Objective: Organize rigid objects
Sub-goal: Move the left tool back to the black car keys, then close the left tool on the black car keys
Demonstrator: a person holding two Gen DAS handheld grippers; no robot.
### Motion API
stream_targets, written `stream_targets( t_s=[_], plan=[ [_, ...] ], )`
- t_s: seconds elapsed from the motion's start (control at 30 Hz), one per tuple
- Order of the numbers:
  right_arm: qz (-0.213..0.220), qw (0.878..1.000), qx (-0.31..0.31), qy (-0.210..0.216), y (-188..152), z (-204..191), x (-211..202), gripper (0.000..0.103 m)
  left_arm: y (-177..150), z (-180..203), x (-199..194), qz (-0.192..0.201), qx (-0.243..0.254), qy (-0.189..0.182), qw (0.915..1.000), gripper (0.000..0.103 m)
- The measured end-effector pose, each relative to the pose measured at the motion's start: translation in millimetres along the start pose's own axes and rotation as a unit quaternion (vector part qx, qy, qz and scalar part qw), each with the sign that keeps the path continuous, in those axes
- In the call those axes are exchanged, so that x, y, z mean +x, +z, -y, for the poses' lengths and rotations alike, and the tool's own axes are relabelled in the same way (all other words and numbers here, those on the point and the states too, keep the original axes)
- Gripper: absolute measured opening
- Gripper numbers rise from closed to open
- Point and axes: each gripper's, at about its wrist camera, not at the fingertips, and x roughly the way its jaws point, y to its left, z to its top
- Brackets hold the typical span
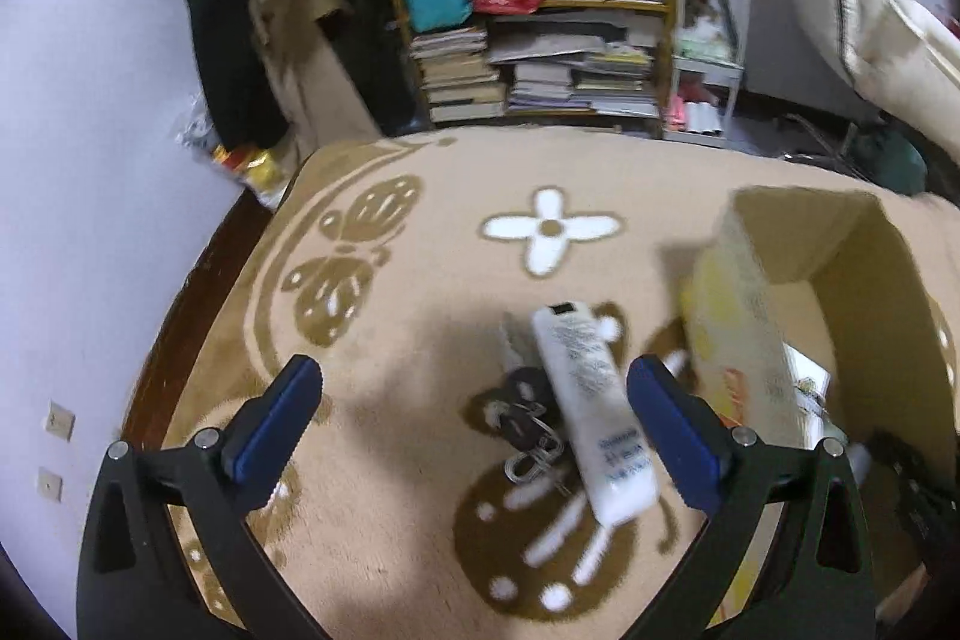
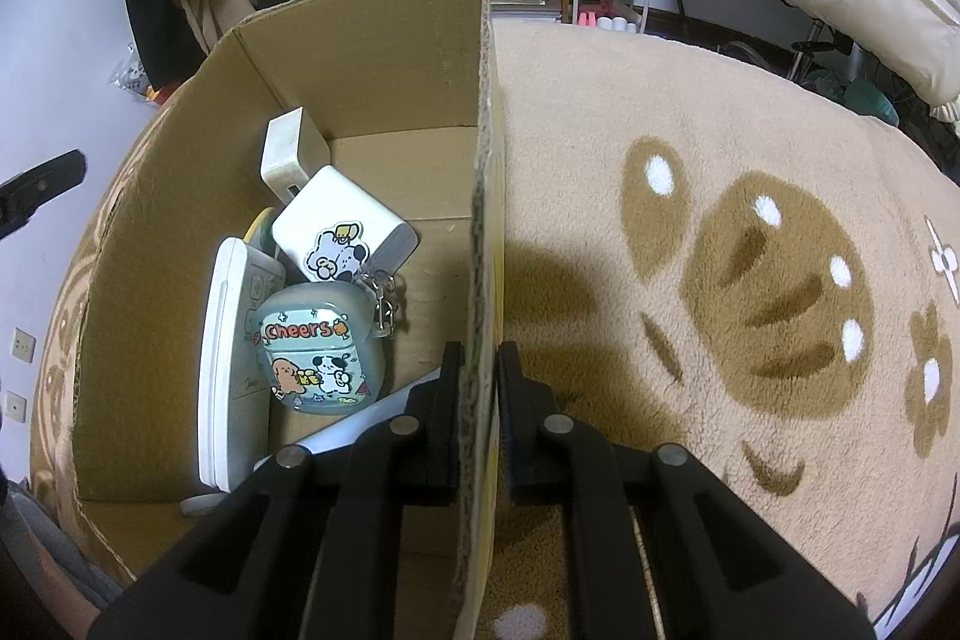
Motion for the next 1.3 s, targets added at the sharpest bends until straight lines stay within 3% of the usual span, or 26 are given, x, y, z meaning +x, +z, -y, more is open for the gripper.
stream_targets(
  t_s=[0.37, 0.6, 1.0, 1.3],
  plan=[
    [-0.001, 1.000, 0.000, 0.001, -2, -2, 0, 0.011, -13, -35, 71, -0.081, -0.078, -0.032, 0.9932, 0.101],
    [-0.001, 1.000, 0.000, 0.001, -2, -2, 0, 0.011, -27, -39, 95, -0.113, -0.083, -0.035, 0.9894, 0.101],
    [-0.002, 1.000, 0.001, 0.001, -5, -6, 1, 0.011, -27, -26, 92, -0.109, -0.055, -0.047, 0.9914, 0.101],
    [-0.003, 1.000, 0.001, 0.001, -5, -4, 0, 0.011, -38, -8, 103, -0.136, -0.011, -0.019, 0.9904, 0.101]
  ],
)
